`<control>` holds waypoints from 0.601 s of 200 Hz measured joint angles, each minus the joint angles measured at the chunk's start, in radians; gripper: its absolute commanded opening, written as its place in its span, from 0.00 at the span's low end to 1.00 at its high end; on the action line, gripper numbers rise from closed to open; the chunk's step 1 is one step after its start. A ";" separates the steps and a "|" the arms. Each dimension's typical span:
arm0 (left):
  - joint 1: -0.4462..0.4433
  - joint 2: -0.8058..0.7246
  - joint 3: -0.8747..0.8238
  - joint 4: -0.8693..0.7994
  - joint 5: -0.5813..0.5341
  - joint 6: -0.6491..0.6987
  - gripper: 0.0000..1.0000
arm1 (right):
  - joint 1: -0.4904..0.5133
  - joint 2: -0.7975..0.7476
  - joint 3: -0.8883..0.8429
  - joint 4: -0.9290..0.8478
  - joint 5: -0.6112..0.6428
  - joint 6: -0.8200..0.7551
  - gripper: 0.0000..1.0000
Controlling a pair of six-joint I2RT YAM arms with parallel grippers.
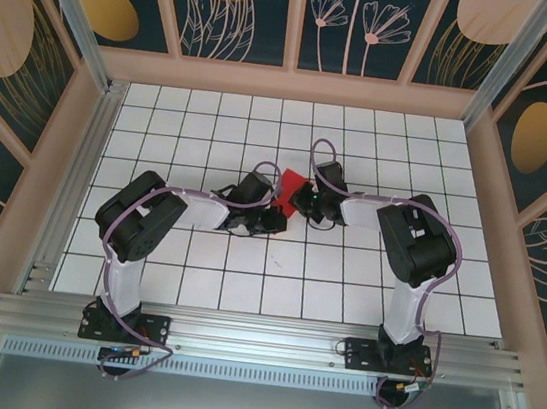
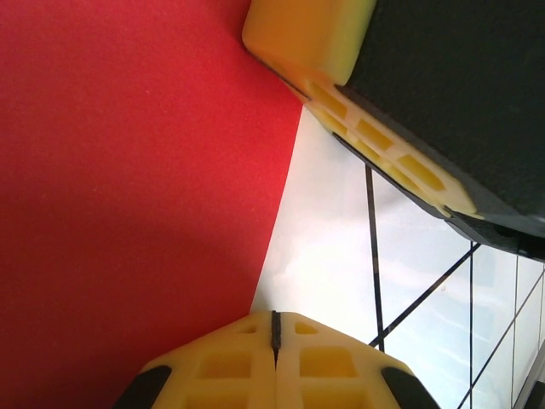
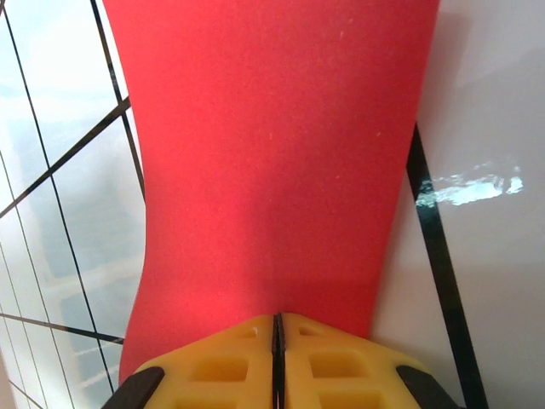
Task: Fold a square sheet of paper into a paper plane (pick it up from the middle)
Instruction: First fold in half a square sheet of paper at the center of the table.
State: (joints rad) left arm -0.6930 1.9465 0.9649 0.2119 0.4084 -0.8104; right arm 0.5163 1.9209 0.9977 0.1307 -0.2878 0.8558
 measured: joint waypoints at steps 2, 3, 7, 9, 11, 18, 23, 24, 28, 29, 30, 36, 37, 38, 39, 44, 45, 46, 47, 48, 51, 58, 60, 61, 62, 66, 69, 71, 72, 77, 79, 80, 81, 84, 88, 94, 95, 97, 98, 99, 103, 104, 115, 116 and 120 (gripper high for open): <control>0.000 0.000 -0.001 0.003 0.000 -0.001 0.06 | 0.000 0.000 0.001 -0.001 0.000 -0.003 0.12; 0.000 -0.001 -0.002 0.004 0.000 -0.002 0.06 | 0.000 0.000 0.002 -0.004 -0.001 -0.006 0.12; 0.000 -0.001 -0.006 0.010 0.000 -0.003 0.06 | 0.000 0.000 0.005 -0.009 -0.002 -0.011 0.12; 0.000 -0.002 -0.008 0.014 0.000 -0.003 0.06 | 0.000 0.000 0.007 -0.012 -0.002 -0.014 0.12; 0.000 -0.003 -0.009 0.017 0.002 -0.005 0.06 | 0.000 0.000 0.009 -0.016 -0.002 -0.017 0.12; 0.000 -0.004 -0.011 0.020 0.002 -0.007 0.07 | 0.000 0.000 0.013 -0.026 -0.005 -0.026 0.12; 0.000 -0.005 -0.011 0.019 0.003 -0.010 0.09 | 0.000 0.000 0.014 -0.030 -0.007 -0.032 0.12; 0.000 -0.005 -0.011 0.019 0.003 -0.010 0.09 | 0.000 0.000 0.014 -0.030 -0.007 -0.032 0.12; 0.000 -0.008 -0.011 0.018 0.003 -0.011 0.10 | 0.000 0.000 0.014 -0.033 -0.009 -0.038 0.12; 0.000 -0.008 -0.012 0.016 0.003 -0.014 0.10 | 0.000 0.000 0.014 -0.034 -0.009 -0.039 0.12; 0.000 -0.009 -0.012 0.016 0.002 -0.014 0.10 | 0.000 0.000 0.014 -0.034 -0.010 -0.039 0.12; 0.000 -0.013 -0.014 0.012 0.002 -0.018 0.11 | 0.000 0.000 0.015 -0.035 -0.013 -0.041 0.12; 0.000 -0.014 -0.014 0.010 0.002 -0.018 0.11 | 0.000 0.000 0.015 -0.036 -0.014 -0.042 0.12; 0.000 -0.015 -0.014 0.008 0.002 -0.019 0.12 | 0.000 0.000 0.015 -0.037 -0.016 -0.043 0.12; 0.000 -0.017 -0.014 0.006 0.002 -0.019 0.12 | 0.000 0.000 0.015 -0.037 -0.016 -0.043 0.12; 0.000 -0.021 -0.014 0.000 0.000 -0.024 0.12 | 0.000 0.000 0.015 -0.037 -0.019 -0.045 0.12; 0.000 -0.023 -0.014 -0.001 0.000 -0.024 0.12 | 0.000 0.000 0.015 -0.037 -0.020 -0.045 0.12; 0.000 -0.025 -0.014 -0.004 -0.001 -0.024 0.12 | 0.000 0.000 0.015 -0.037 -0.020 -0.045 0.12; 0.000 -0.027 -0.014 -0.006 -0.002 -0.025 0.13 | 0.000 0.000 0.014 -0.037 -0.020 -0.046 0.12; 0.000 -0.028 -0.014 -0.007 -0.003 -0.026 0.13 | 0.000 0.000 0.015 -0.038 -0.020 -0.046 0.12; 0.000 -0.032 -0.014 -0.010 -0.005 -0.029 0.13 | 0.000 0.000 0.015 -0.037 -0.021 -0.046 0.12; 0.000 -0.044 -0.014 -0.017 -0.016 -0.032 0.13 | 0.000 0.000 0.015 -0.038 -0.025 -0.046 0.12; 0.000 -0.047 -0.013 -0.019 -0.020 -0.032 0.13 | 0.000 0.000 0.014 -0.038 -0.026 -0.046 0.12; 0.000 -0.049 -0.011 -0.023 -0.024 -0.032 0.13 | 0.000 0.000 0.014 -0.038 -0.026 -0.046 0.12; 0.000 -0.050 -0.010 -0.024 -0.026 -0.032 0.13 | 0.000 0.000 0.014 -0.038 -0.027 -0.046 0.12; 0.000 -0.054 -0.006 -0.031 -0.032 -0.033 0.13 | 0.000 0.000 0.014 -0.038 -0.028 -0.046 0.12; 0.000 -0.057 -0.002 -0.035 -0.038 -0.033 0.13 | 0.000 0.000 0.014 -0.038 -0.029 -0.046 0.12; 0.000 -0.058 0.001 -0.036 -0.042 -0.033 0.13 | 0.000 0.000 0.014 -0.038 -0.029 -0.046 0.12; 0.000 -0.058 0.003 -0.037 -0.045 -0.033 0.13 | 0.000 0.000 0.014 -0.038 -0.030 -0.046 0.12; 0.000 -0.058 0.013 -0.042 -0.054 -0.033 0.13 | 0.000 0.000 0.014 -0.038 -0.032 -0.046 0.12; 0.000 -0.058 0.015 -0.043 -0.055 -0.033 0.13 | 0.000 0.000 0.014 -0.038 -0.032 -0.046 0.12; 0.000 -0.058 0.017 -0.044 -0.056 -0.033 0.13 | 0.000 0.000 0.014 -0.038 -0.033 -0.046 0.12; 0.000 -0.058 0.019 -0.045 -0.058 -0.033 0.13 | 0.000 0.000 0.014 -0.038 -0.034 -0.046 0.12; 0.000 -0.057 0.024 -0.046 -0.062 -0.033 0.13 | 0.000 0.000 0.014 -0.038 -0.035 -0.046 0.12; 0.000 -0.057 0.031 -0.052 -0.066 -0.033 0.13 | 0.000 0.000 0.014 -0.038 -0.035 -0.046 0.12; 0.000 -0.054 0.040 -0.056 -0.069 -0.033 0.12 | 0.000 0.000 0.013 -0.038 -0.038 -0.046 0.12; 0.000 -0.054 0.040 -0.056 -0.069 -0.033 0.13 | 0.000 0.000 0.013 -0.038 -0.038 -0.046 0.12; 0.000 -0.053 0.042 -0.056 -0.069 -0.033 0.13 | 0.000 0.000 0.012 -0.038 -0.039 -0.045 0.12; 0.000 -0.052 0.043 -0.056 -0.069 -0.033 0.13 | 0.000 0.000 0.012 -0.038 -0.040 -0.045 0.12; 0.000 -0.051 0.044 -0.056 -0.069 -0.033 0.12 | 0.000 0.000 0.012 -0.038 -0.040 -0.045 0.12; 0.001 -0.048 0.047 -0.055 -0.069 -0.033 0.12 | 0.000 0.000 0.011 -0.037 -0.043 -0.045 0.12; 0.001 -0.047 0.047 -0.055 -0.069 -0.033 0.12 | 0.000 0.000 0.011 -0.037 -0.044 -0.045 0.12; 0.001 -0.036 0.049 -0.056 -0.069 -0.034 0.11 | 0.000 0.000 0.010 -0.037 -0.048 -0.045 0.12; 0.001 -0.035 0.049 -0.056 -0.069 -0.034 0.11 | 0.000 0.000 0.010 -0.037 -0.048 -0.045 0.12; 0.001 -0.030 0.049 -0.059 -0.069 -0.035 0.11 | 0.000 0.000 0.010 -0.037 -0.050 -0.045 0.12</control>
State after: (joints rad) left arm -0.6922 1.9167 1.0142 0.1532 0.3397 -0.8459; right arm 0.5163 1.9209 1.0073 0.0940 -0.3382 0.8104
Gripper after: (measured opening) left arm 0.117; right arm 0.119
